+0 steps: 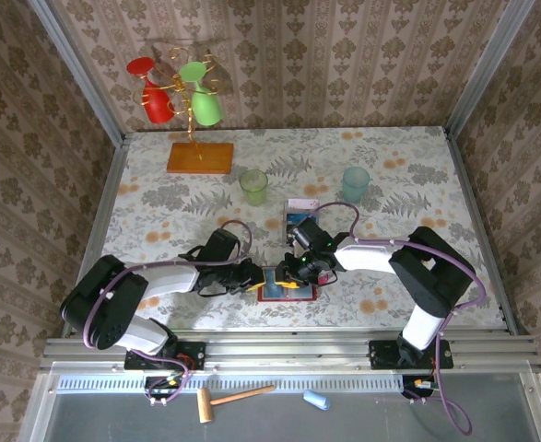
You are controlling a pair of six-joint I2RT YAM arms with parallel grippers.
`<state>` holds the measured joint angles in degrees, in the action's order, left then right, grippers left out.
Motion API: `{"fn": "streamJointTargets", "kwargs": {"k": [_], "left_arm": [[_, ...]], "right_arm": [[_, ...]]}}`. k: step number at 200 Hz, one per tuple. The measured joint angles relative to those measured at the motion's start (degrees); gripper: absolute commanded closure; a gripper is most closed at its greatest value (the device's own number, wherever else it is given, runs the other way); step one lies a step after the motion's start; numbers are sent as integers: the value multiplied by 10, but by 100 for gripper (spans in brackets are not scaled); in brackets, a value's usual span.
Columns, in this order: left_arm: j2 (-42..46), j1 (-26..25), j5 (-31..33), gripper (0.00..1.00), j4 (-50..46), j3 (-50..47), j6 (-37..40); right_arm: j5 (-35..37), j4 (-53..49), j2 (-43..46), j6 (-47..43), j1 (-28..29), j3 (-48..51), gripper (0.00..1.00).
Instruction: Take the credit cards out of the card holder
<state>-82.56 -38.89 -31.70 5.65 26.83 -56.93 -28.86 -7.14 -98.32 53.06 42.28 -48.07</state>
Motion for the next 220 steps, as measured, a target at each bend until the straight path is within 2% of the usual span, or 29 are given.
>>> {"fn": "streamJointTargets", "kwargs": {"k": [160, 220], "left_arm": [[-5, 6, -7, 82, 12, -9, 2], [35, 7, 4, 82, -70, 44, 20]], "right_arm": [[36, -51, 29, -19, 0, -2, 73], [36, -50, 69, -19, -7, -2, 73]]}}
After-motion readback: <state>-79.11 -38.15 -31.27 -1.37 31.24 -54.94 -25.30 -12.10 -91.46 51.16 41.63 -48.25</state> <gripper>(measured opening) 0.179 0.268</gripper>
